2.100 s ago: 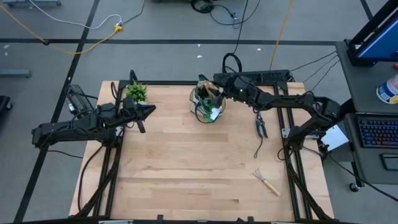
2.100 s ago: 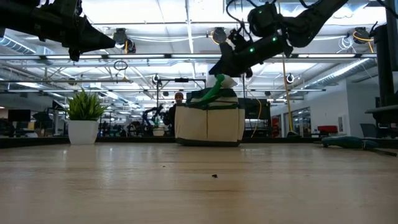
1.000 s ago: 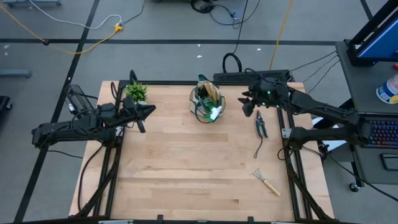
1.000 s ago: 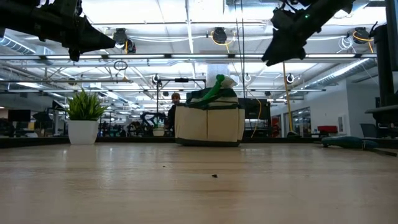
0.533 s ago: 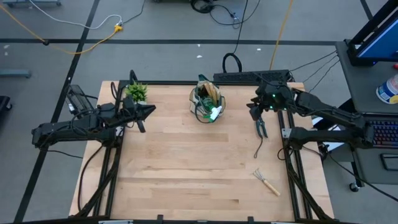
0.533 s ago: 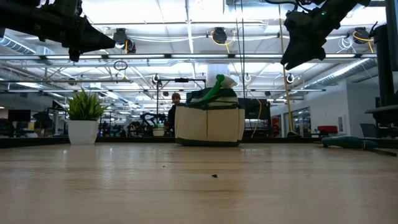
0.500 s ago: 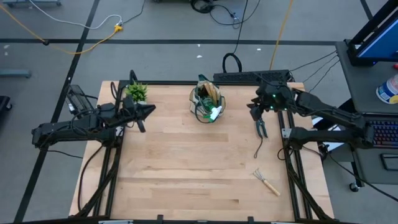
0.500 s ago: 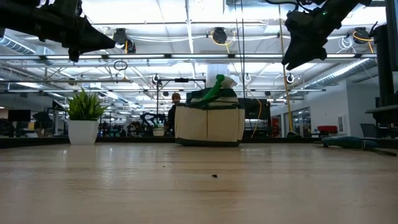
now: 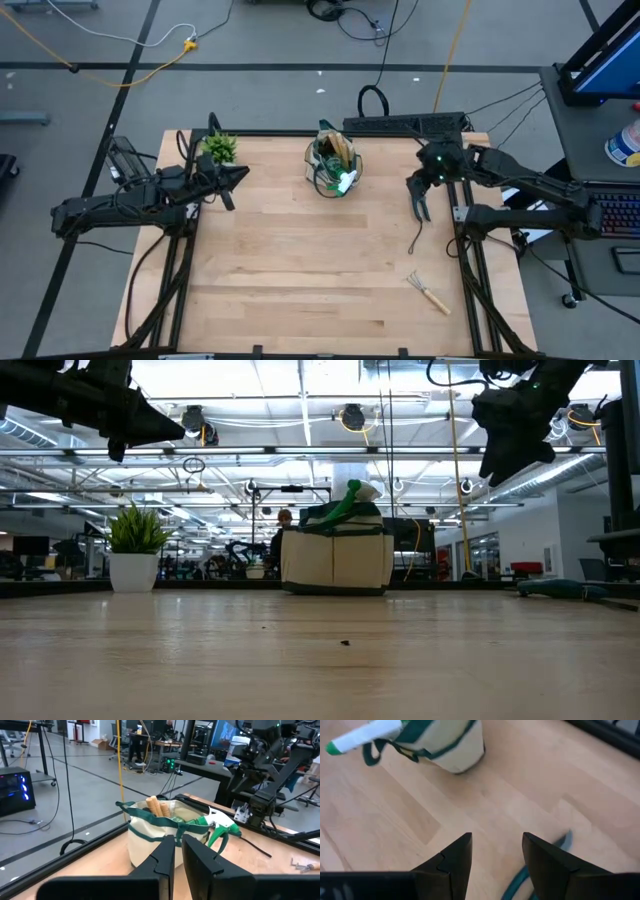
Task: Pick & Place Garden tools in Gardening bag
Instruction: Put the green shear scissors into the gardening bag
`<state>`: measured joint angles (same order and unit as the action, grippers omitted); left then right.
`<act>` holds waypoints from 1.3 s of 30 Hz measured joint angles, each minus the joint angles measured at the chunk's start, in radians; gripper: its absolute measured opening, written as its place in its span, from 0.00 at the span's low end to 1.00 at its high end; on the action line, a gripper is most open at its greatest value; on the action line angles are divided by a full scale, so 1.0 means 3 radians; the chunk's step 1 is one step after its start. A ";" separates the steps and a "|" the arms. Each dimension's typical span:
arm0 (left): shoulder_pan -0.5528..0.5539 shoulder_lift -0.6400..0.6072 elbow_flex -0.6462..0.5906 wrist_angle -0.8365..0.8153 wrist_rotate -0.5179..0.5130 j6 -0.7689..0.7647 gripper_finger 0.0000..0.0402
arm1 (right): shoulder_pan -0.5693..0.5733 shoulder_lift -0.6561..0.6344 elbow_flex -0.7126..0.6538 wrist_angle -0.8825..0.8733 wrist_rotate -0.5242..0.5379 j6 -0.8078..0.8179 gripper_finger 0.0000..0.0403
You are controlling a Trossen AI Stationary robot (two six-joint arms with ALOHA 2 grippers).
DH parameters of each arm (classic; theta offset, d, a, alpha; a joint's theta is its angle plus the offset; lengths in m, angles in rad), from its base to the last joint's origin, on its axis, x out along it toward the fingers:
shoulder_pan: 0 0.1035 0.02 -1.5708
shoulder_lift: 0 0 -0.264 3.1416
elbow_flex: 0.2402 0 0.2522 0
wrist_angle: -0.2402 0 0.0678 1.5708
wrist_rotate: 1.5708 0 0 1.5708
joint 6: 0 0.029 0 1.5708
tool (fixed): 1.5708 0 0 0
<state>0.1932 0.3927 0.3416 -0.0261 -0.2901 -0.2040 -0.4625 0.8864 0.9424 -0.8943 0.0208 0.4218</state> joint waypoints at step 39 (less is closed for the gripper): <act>0.0000 0.0000 0.0000 -0.0005 -0.0113 0.0079 0.25 | -0.0001 0.0054 0.0000 -0.0671 0.0092 -0.1315 0.41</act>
<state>0.1932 0.3927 0.3416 -0.0277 -0.3241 -0.1803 -0.4628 0.9025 0.9424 -1.0957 0.0483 0.0274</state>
